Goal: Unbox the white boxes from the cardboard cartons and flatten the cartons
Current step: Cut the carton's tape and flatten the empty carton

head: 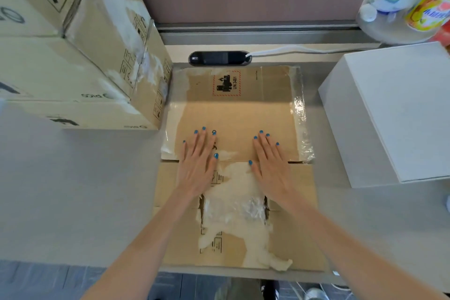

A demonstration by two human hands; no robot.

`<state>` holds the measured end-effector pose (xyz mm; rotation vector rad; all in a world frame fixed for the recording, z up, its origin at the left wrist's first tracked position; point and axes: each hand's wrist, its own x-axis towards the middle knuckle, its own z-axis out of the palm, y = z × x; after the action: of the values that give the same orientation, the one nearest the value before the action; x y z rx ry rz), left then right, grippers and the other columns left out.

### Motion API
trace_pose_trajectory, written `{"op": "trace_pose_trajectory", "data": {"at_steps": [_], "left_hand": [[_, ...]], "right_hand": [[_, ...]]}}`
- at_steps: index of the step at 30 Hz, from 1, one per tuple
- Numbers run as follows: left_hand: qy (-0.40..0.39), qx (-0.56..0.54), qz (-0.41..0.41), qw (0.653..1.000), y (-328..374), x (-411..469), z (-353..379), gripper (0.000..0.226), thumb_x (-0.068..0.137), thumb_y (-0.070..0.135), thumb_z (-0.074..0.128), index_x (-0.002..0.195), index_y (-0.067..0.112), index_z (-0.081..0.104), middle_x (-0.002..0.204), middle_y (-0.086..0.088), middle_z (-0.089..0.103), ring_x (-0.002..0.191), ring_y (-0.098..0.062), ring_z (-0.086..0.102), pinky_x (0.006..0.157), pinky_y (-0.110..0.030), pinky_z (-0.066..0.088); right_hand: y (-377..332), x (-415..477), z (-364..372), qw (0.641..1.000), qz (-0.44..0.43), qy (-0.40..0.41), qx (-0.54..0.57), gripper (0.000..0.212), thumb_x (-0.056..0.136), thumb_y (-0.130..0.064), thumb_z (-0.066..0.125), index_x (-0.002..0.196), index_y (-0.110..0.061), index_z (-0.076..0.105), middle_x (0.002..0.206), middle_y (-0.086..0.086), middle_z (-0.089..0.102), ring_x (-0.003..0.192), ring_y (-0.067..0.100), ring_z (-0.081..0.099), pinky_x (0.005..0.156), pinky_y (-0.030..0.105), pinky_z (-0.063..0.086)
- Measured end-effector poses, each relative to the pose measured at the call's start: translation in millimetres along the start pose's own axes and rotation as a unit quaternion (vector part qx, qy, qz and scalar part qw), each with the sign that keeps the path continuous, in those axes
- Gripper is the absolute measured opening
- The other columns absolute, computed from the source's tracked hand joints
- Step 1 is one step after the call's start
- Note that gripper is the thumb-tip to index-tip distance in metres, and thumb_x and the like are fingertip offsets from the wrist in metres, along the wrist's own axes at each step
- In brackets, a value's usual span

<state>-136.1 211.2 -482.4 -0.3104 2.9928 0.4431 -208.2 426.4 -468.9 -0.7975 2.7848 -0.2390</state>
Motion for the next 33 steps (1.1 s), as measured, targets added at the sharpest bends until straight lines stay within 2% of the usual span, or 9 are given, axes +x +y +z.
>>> {"op": "trace_pose_trajectory", "data": {"at_steps": [4, 8, 11, 20, 25, 29, 31, 33], "left_hand": [[0.017, 0.02, -0.013, 1.0, 1.4, -32.3, 11.5, 0.059, 0.102, 0.042, 0.017, 0.158, 0.031, 0.005, 0.166, 0.005, -0.004, 0.152, -0.011, -0.012, 0.123, -0.04, -0.007], [0.01, 0.049, -0.023, 0.999, 1.2, -40.5, 21.4, 0.059, 0.1, 0.043, 0.011, 0.158, 0.033, 0.002, 0.166, 0.004, -0.008, 0.152, -0.012, -0.012, 0.123, -0.044, -0.002], [0.015, 0.061, -0.024, 0.998, 2.2, -39.8, 24.7, 0.059, 0.101, 0.044, 0.009, 0.158, 0.032, 0.002, 0.166, 0.002, -0.008, 0.152, -0.015, -0.011, 0.123, -0.044, -0.002], [0.023, 0.071, -0.04, 0.996, 1.7, -33.8, 26.1, 0.059, 0.102, 0.043, 0.014, 0.158, 0.032, -0.001, 0.166, 0.002, -0.01, 0.152, -0.014, -0.012, 0.124, -0.045, 0.0], [0.023, 0.064, -0.045, 0.997, 3.6, -27.9, 24.7, 0.06, 0.1, 0.045, 0.013, 0.158, 0.033, 0.001, 0.166, 0.003, -0.009, 0.152, -0.013, -0.012, 0.123, -0.045, -0.002], [-0.027, 0.056, -0.053, 0.997, 2.7, -24.9, 17.0, 0.061, 0.098, 0.048, 0.007, 0.157, 0.036, -0.006, 0.164, 0.007, -0.017, 0.149, -0.01, -0.021, 0.123, -0.042, -0.008], [-0.071, 0.027, -0.061, 0.995, 3.3, -20.8, 6.9, 0.059, 0.101, 0.047, 0.011, 0.156, 0.039, -0.008, 0.163, 0.009, -0.021, 0.147, -0.007, -0.026, 0.122, -0.04, -0.012], [-0.107, 0.006, -0.059, 0.993, 4.1, -18.1, -6.5, 0.056, 0.104, 0.044, 0.016, 0.156, 0.039, -0.004, 0.164, 0.009, -0.018, 0.148, -0.006, -0.023, 0.121, -0.038, -0.014]], "right_hand": [[1.2, -29.5, 13.5, 1.0, 0.015, 0.024, -0.005, 0.063, 0.099, -0.043, 0.014, 0.153, -0.01, 0.018, 0.161, 0.006, 0.01, 0.149, 0.019, 0.005, 0.119, 0.038, 0.008], [8.7, -40.3, 23.9, 0.999, 0.002, 0.011, -0.033, 0.065, 0.1, -0.051, 0.008, 0.155, -0.015, 0.006, 0.162, 0.003, -0.001, 0.149, 0.017, -0.007, 0.119, 0.038, 0.003], [11.1, -38.5, 26.6, 0.999, 0.002, 0.008, -0.046, 0.066, 0.1, -0.052, 0.009, 0.155, -0.016, 0.002, 0.162, 0.002, -0.003, 0.149, 0.016, -0.008, 0.119, 0.039, 0.005], [12.5, -29.5, 27.7, 0.998, 0.0, 0.017, -0.067, 0.065, 0.101, -0.05, 0.015, 0.155, -0.014, 0.007, 0.162, 0.004, 0.001, 0.149, 0.018, -0.004, 0.12, 0.041, 0.01], [11.3, -23.7, 25.2, 0.998, 0.001, 0.011, -0.059, 0.064, 0.101, -0.049, 0.015, 0.155, -0.015, 0.004, 0.162, 0.004, -0.001, 0.149, 0.017, -0.007, 0.12, 0.04, 0.007], [11.6, -20.0, 16.5, 0.999, -0.002, -0.02, -0.041, 0.063, 0.101, -0.048, 0.013, 0.154, -0.017, -0.002, 0.162, 0.001, -0.009, 0.148, 0.015, -0.014, 0.121, 0.036, -0.002], [11.1, -16.7, 7.6, 0.999, -0.004, -0.046, -0.028, 0.064, 0.101, -0.047, 0.017, 0.154, -0.017, -0.003, 0.161, 0.001, -0.012, 0.147, 0.016, -0.015, 0.12, 0.035, -0.005], [8.4, -15.7, -3.7, 0.998, -0.005, -0.066, -0.011, 0.064, 0.101, -0.045, 0.021, 0.154, -0.016, 0.0, 0.162, 0.002, -0.01, 0.148, 0.017, -0.012, 0.12, 0.034, -0.004]]}}
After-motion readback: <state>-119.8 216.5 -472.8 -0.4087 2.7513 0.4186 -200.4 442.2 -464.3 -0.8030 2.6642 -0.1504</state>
